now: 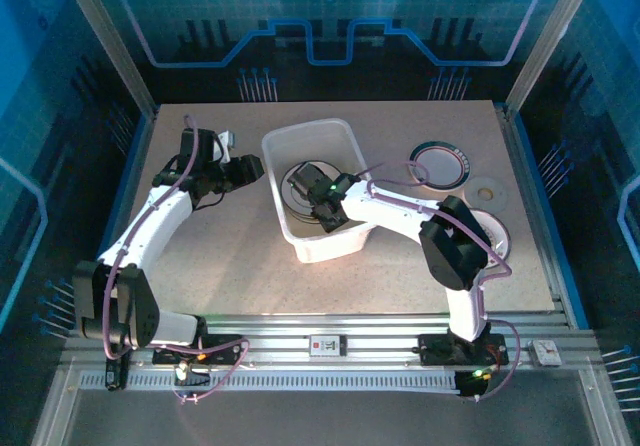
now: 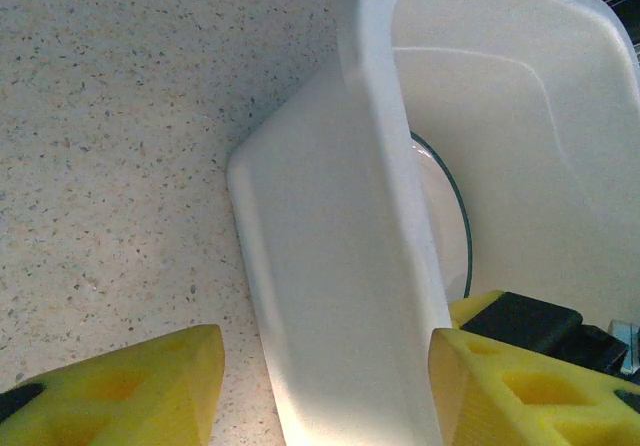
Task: Place the plates into the plastic bin on the countertop
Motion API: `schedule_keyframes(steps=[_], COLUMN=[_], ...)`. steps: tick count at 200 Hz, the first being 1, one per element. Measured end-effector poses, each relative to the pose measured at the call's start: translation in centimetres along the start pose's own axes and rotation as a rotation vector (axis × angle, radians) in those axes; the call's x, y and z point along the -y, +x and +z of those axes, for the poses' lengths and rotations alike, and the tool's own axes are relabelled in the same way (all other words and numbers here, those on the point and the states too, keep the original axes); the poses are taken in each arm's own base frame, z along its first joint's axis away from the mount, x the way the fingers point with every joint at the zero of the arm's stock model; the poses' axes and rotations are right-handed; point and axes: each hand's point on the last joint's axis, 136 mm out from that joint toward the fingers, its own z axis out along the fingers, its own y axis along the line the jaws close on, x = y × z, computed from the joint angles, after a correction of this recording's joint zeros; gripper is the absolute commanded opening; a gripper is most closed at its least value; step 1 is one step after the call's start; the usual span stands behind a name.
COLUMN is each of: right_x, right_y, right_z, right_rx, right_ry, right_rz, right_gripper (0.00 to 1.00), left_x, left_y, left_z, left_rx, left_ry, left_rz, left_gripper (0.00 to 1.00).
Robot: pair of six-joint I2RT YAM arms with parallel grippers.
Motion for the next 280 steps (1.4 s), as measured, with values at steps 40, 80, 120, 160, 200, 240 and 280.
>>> schedule_keyframes(steps=[40, 80, 120, 160, 200, 240, 280], right_x=[-0.9, -3.6, -7.0, -8.9, -8.6, -3.2, 2.7], right_y=[-1.5, -2.8, -3.5, -5.6, -14.1, -23.9, -30.2], right_z=[-1.6, -5.9, -10.3, -14.6, -16.5, -14.8, -11.6], right_rx=[0.065, 0.110, 0.148, 0.239, 0.301, 0.322, 0.258], right_ry=[-0.028, -0.151, -0.349, -0.480, -0.500, -0.360, -0.220], right_rz=[-0.100, -0.223, -0.388, -0.559, -0.559, -0.509, -0.454], right_gripper=[0.91, 0.91, 0.87, 0.81, 0.75, 0.70, 0.68], left_x=[-0.1, -0.1, -0.1, -0.1, -0.1, 0.7, 1.4], left_y=[0.0, 0.0, 0.1, 0.0, 0.1, -1.2, -1.8], left_z=[0.1, 0.1, 0.1, 0.1, 0.6, 0.7, 1.2], left_rx=[-0.003, -0.002, -0.003, -0.002, -0.016, 0.002, 0.006], left_ry=[-0.002, -0.002, -0.002, -0.005, -0.009, 0.003, 0.005], left_rz=[-0.002, -0.005, -0.005, -0.006, -0.004, 0.009, 0.019], left_gripper=[0.57, 0.57, 0.57, 0.57, 0.58, 0.58, 0.58])
